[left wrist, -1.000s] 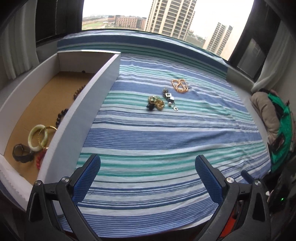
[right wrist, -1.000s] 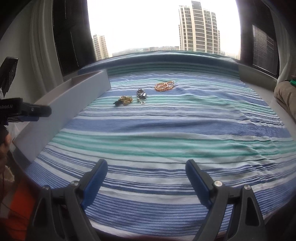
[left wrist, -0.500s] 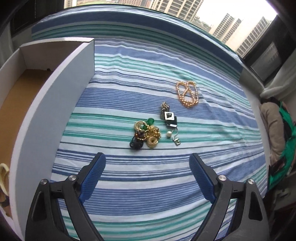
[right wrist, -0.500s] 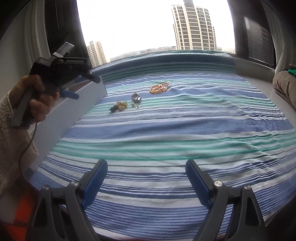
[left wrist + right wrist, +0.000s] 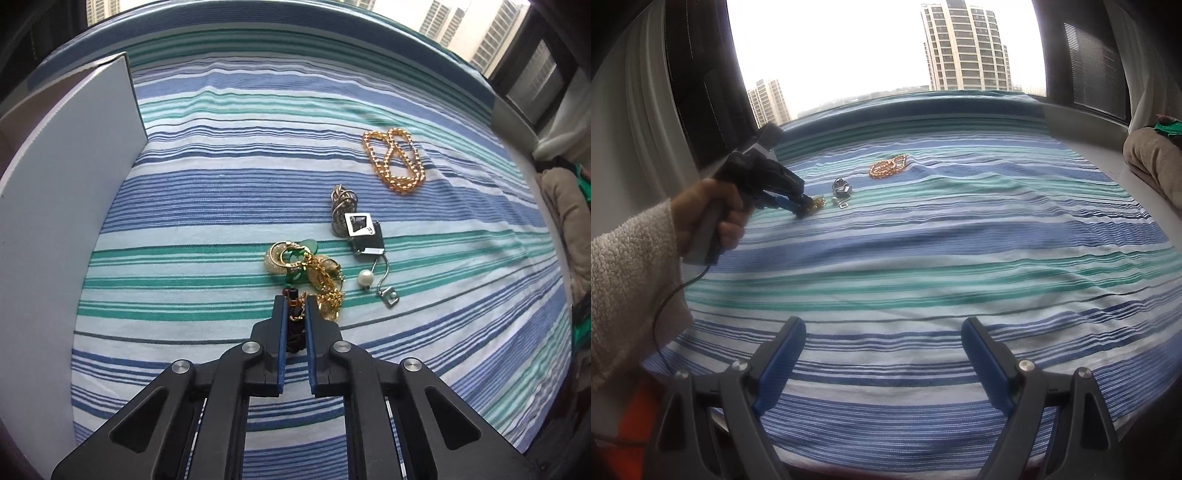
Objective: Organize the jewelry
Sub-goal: 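Grasp the black end of the gold chain with the left tool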
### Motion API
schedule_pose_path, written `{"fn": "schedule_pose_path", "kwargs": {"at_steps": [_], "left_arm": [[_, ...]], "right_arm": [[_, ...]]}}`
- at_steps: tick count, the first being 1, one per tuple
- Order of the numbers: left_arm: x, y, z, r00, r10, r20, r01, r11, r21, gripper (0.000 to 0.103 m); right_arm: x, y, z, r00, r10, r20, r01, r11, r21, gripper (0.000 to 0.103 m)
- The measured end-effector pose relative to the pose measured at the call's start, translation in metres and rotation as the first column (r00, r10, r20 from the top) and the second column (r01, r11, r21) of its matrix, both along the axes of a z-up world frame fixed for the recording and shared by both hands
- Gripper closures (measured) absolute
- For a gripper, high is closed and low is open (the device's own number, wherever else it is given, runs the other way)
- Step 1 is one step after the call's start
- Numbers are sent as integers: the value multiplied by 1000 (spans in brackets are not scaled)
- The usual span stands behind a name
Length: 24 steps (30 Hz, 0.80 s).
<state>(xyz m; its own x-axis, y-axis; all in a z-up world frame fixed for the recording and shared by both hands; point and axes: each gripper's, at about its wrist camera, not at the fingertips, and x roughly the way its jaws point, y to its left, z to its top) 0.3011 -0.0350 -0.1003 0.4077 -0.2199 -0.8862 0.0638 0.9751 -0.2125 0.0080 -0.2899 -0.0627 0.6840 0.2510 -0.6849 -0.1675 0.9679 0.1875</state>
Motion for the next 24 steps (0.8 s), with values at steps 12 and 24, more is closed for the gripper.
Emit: {"fn": "schedule_pose_path", "kwargs": {"at_steps": [12,24], "left_arm": [[-135,65,8,998,-37,-58,30,993,-112,93],[-181,47,-1,968,-213,131,207,977,61,45]], "right_arm": [[-2,8,15,999,23,27,-23,1000,-2,15],[38,34,31,983,123,-138,-109,988,106,15]]}}
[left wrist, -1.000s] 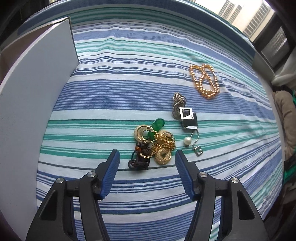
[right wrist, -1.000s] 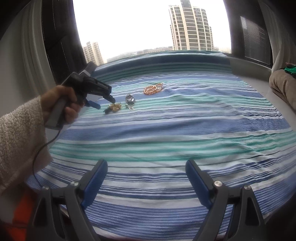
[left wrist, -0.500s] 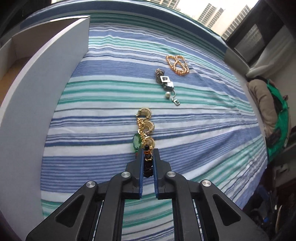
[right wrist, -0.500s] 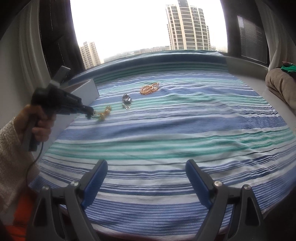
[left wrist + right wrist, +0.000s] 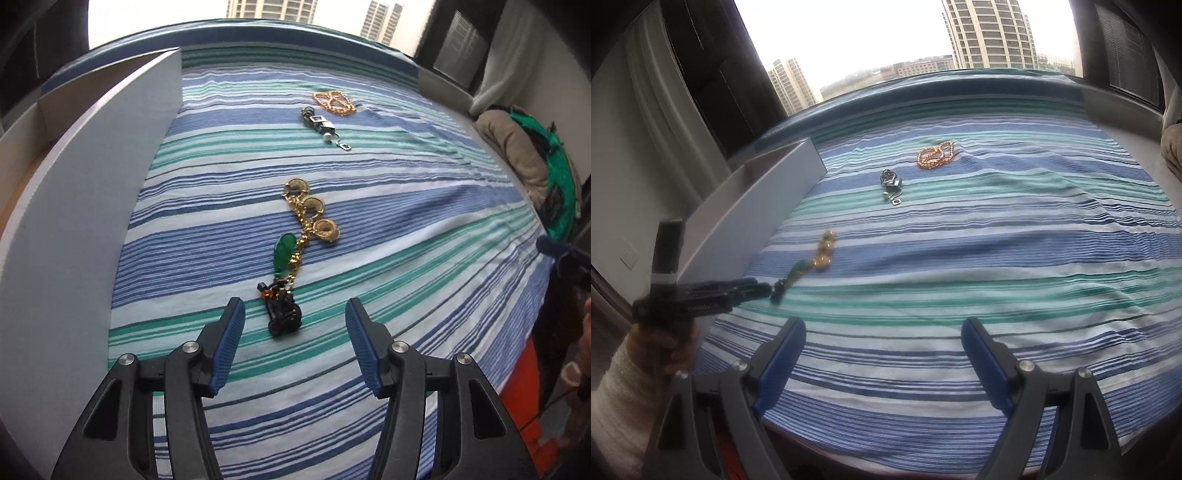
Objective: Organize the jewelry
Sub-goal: 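Grasp the black end of the gold chain with the left tool, then grasp the gold earrings with the right tool while the left tool holds the chain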
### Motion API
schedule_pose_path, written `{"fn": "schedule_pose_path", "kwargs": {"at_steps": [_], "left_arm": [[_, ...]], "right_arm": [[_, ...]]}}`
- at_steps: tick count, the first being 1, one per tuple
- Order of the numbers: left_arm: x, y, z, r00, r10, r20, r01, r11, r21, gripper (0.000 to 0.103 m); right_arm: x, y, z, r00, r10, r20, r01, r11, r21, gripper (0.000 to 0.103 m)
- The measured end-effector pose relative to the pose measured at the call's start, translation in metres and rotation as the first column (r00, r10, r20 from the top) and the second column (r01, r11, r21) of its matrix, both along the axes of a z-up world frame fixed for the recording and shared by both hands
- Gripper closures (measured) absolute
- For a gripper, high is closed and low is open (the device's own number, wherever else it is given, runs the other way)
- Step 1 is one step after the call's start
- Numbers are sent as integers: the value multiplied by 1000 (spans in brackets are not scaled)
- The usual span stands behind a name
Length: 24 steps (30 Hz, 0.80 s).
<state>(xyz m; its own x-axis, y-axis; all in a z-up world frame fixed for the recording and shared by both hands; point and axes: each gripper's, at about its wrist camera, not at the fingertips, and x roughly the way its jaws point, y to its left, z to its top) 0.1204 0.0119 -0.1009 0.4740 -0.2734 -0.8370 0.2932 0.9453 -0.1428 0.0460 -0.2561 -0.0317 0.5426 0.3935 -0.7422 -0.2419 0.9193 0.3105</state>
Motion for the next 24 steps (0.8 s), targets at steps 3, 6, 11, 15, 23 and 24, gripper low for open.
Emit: {"fn": "schedule_pose_path", "kwargs": {"at_steps": [3,6,11,15,23,24], "left_arm": [[1,-4,-10,1000,2,19,-3,999,51,47],[4,13,-15,1000,18,-25,-19,999,-50,92],[-13,45,-7,994,91,-55,-98,983,-154,93],[-28,60,-4,988,121,-91,-138,968,-210,92],[-30,35,-9,990,138,-26,-139,989,-40,74],[-30,33,-11,990,141,-19,-141,990,-26,65]], "right_arm": [[12,7,6,1000,0,-25,0,1000,9,15],[9,15,13,1000,9,-8,-9,1000,12,15],[0,26,8,999,38,-13,-38,999,-24,15],[-2,29,3,998,55,-33,-56,998,-26,15],[79,76,-16,981,117,-155,-124,992,-32,15],[93,90,-22,977,128,-169,-135,990,-35,15]]}}
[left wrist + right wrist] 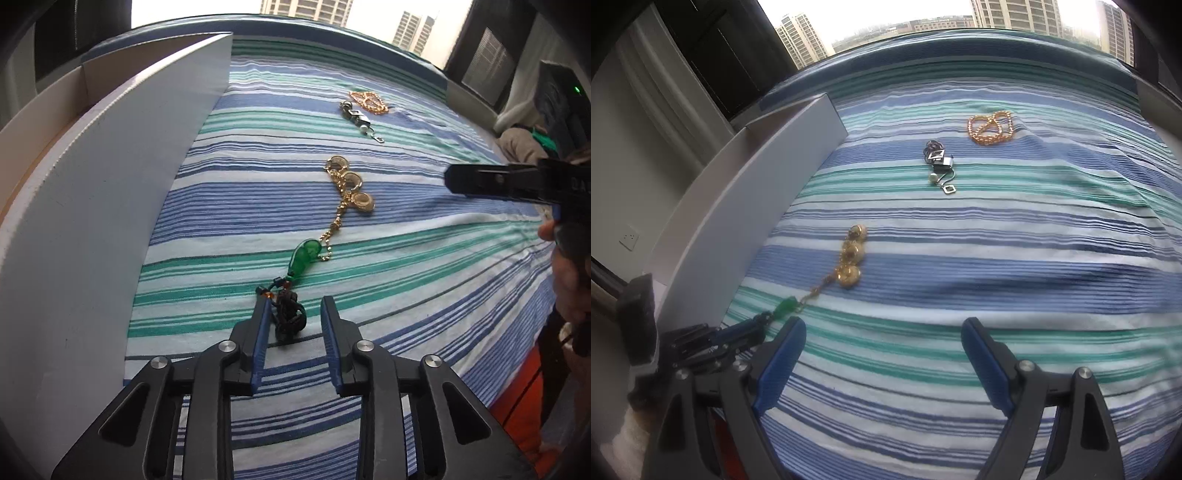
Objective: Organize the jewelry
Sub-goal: 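Grasp the gold earrings with the right tool while the left tool holds the chain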
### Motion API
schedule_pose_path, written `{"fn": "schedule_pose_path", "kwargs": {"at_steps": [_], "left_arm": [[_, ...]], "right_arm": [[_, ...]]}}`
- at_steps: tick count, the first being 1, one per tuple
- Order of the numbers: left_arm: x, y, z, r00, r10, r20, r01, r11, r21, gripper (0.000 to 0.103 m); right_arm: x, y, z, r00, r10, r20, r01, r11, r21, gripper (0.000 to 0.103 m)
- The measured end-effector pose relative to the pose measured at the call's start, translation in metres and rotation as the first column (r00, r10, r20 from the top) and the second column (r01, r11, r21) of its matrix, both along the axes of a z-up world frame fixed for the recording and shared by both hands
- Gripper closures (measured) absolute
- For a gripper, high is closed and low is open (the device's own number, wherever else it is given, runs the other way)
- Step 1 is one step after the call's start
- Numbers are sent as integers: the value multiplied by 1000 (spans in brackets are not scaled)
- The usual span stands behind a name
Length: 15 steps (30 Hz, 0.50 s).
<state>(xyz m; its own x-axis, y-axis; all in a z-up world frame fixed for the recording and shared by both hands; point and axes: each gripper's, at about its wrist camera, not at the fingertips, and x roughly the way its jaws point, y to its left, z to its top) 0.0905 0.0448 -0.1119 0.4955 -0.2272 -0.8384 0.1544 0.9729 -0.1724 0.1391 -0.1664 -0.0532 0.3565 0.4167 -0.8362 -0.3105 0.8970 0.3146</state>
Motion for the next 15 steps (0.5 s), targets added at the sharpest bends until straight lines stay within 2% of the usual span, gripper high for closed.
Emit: {"fn": "schedule_pose_path", "kwargs": {"at_steps": [2,4,5,6,8,9,11,15], "left_arm": [[1,-3,-4,1000,5,2,-5,1000,24,63],[1,-6,-6,1000,8,16,-9,999,45,68],[1,-5,-6,1000,9,16,-9,998,57,83],[2,-5,-7,1000,9,15,-10,998,61,92],[3,0,-6,1000,18,9,-18,999,28,93],[3,3,-6,1000,26,6,-26,1000,9,93],[3,7,-6,999,45,-1,-45,999,-24,94],[-3,15,10,998,62,18,-60,993,-100,94]], "right_arm": [[23,32,-14,999,41,-16,-41,999,-25,15],[38,65,-29,997,72,1,-72,992,-104,15],[42,82,-37,995,98,10,-95,985,-147,15],[43,96,-45,993,119,20,-113,974,-196,16],[43,114,-56,988,153,33,-138,951,-278,35],[40,119,-57,986,153,61,-126,940,-317,51],[35,122,-53,984,161,74,-131,943,-306,77],[31,110,-40,987,145,74,-121,958,-260,80]]}}
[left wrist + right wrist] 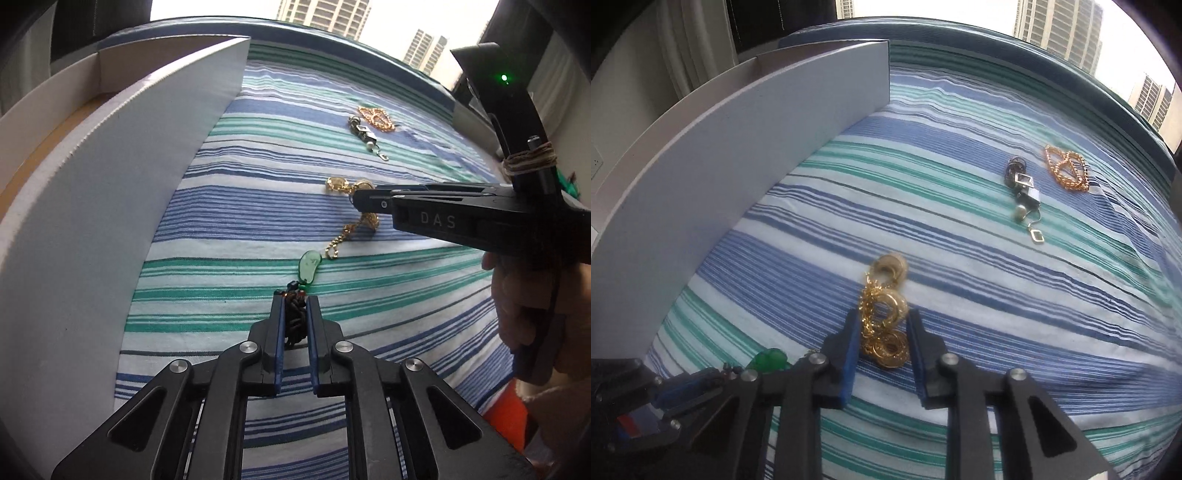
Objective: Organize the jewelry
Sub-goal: 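Grasp the gold earrings with the right tool while the left tool holds the chain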
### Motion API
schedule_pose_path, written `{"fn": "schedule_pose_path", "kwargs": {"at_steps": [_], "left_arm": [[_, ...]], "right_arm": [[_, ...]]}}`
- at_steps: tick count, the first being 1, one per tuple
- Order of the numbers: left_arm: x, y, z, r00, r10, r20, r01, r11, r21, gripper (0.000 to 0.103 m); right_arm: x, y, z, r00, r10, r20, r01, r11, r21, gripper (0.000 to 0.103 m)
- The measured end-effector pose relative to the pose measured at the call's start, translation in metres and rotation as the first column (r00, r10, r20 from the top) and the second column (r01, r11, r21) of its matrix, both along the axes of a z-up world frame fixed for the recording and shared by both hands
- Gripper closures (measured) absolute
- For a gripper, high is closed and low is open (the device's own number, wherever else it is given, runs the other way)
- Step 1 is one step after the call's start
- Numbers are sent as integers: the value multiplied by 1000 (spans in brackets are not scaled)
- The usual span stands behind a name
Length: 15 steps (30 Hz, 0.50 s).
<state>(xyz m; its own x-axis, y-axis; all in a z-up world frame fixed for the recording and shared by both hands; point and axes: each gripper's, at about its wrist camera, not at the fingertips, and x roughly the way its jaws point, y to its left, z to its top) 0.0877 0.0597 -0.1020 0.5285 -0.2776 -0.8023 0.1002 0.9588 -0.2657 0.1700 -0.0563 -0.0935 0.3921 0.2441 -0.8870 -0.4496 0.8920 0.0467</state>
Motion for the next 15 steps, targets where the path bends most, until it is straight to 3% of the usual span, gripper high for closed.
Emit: {"fn": "schedule_pose_path", "kwargs": {"at_steps": [5,6,10,15], "left_arm": [[-14,2,36,999,1,52,2,998,-65,94],[-17,3,42,998,1,61,3,997,-78,94],[-30,5,63,996,10,90,-2,996,-88,94],[-44,12,72,994,25,103,-15,996,-92,94]], "right_arm": [[-3,-27,36,1000,-23,21,21,995,93,87],[-3,-32,44,999,-24,26,21,994,109,103],[-7,-43,73,998,-10,68,1,993,121,103],[-3,-51,82,997,-14,74,4,992,129,103]]}}
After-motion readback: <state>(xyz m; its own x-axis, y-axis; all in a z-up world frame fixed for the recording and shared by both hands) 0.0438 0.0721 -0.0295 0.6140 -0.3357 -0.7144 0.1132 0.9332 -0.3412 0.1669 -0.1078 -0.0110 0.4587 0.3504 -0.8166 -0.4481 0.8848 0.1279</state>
